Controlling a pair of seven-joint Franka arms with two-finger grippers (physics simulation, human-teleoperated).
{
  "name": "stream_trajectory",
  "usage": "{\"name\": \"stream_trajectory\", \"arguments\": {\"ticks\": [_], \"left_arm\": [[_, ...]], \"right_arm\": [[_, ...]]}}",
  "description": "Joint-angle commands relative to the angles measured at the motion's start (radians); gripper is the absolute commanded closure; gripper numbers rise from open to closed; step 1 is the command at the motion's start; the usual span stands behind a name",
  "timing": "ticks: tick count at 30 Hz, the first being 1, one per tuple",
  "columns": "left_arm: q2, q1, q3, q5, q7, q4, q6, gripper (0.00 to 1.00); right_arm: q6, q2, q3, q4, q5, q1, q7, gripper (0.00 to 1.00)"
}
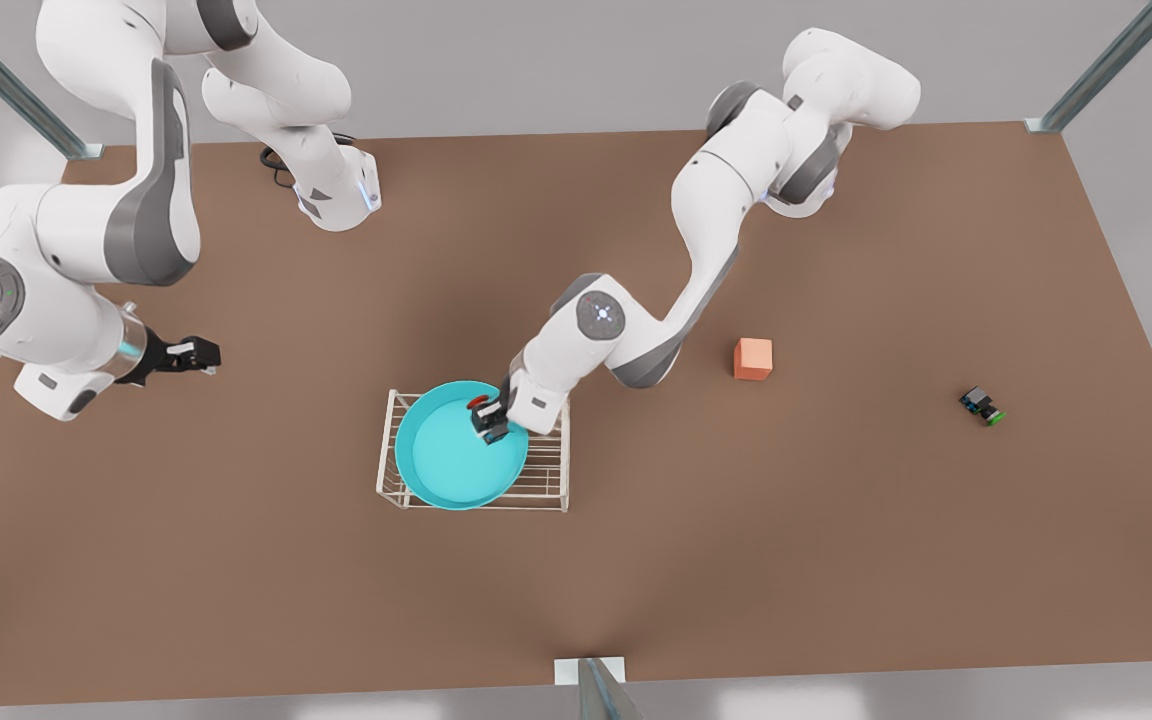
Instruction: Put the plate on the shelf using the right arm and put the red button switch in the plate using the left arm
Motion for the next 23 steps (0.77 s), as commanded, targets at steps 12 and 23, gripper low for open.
{"name": "stream_trajectory", "arguments": {"ticks": [12,23], "left_arm": [[-0.392,0.468,0.002,0.361,0.621,0.0,-1.179,0.0],[-0.685,0.513,-0.003,0.313,1.287,-0.398,-1.147,0.0]], "right_arm": [[0.012,0.017,-0.002,0.046,-0.016,-0.003,0.0,0.0],[0.019,0.013,-0.008,0.056,-0.002,-0.014,0.002,0.0]]}}
